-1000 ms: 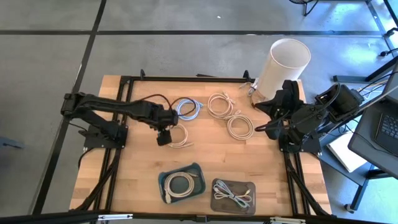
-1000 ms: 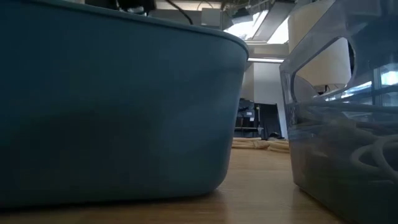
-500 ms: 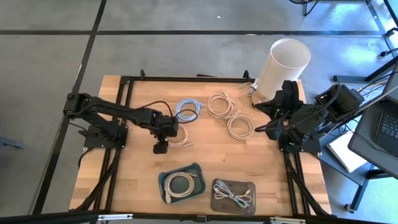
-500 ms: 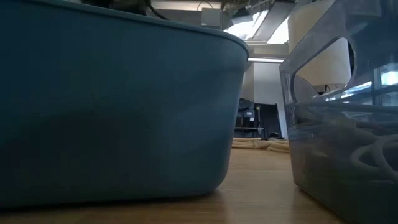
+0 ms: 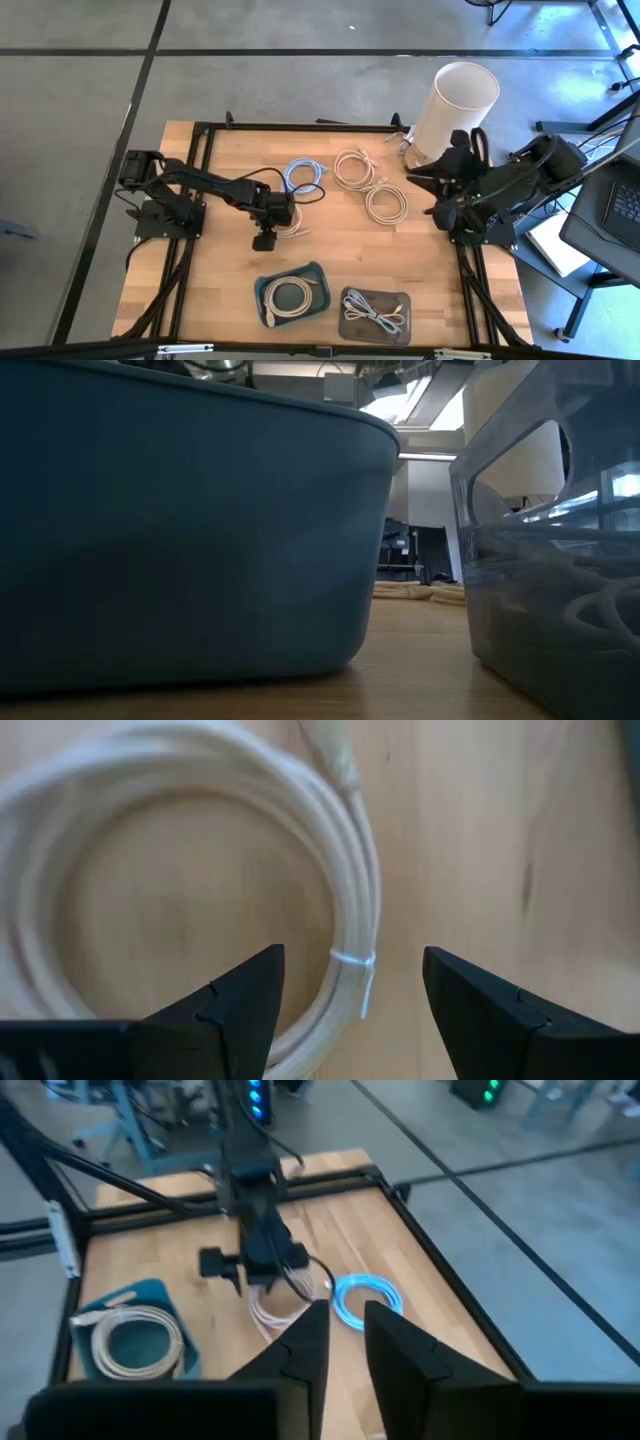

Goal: Pick & Place USB Port
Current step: Put the brown HDMI cable into the blue bin

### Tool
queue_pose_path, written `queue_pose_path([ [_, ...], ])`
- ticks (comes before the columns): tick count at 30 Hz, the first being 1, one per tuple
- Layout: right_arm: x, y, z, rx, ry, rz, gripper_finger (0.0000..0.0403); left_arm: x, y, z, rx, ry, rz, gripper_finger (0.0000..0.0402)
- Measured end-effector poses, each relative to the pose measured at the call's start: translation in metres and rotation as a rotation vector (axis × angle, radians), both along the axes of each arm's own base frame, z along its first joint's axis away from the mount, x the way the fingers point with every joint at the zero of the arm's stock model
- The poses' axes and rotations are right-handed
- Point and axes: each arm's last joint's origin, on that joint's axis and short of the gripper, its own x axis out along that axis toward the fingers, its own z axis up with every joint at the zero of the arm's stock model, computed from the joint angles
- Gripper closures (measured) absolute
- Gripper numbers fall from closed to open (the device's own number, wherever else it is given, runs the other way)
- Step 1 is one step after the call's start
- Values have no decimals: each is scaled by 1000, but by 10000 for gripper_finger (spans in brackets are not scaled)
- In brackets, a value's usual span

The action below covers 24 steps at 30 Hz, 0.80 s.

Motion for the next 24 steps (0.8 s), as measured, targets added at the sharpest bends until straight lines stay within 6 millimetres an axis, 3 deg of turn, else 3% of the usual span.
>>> queue_pose_path([
  [8,-24,-3,12,13,-71,78,322,8,0,-25,-13,64,-4,169],
  [16,-41,-1,17,30,-122,107,346,12,4,-26,2,36,12,180],
  [20,-41,1,16,20,-116,112,355,13,6,-27,10,30,30,235],
  [24,-39,2,15,15,-107,111,359,13,7,-27,13,35,78,337],
])
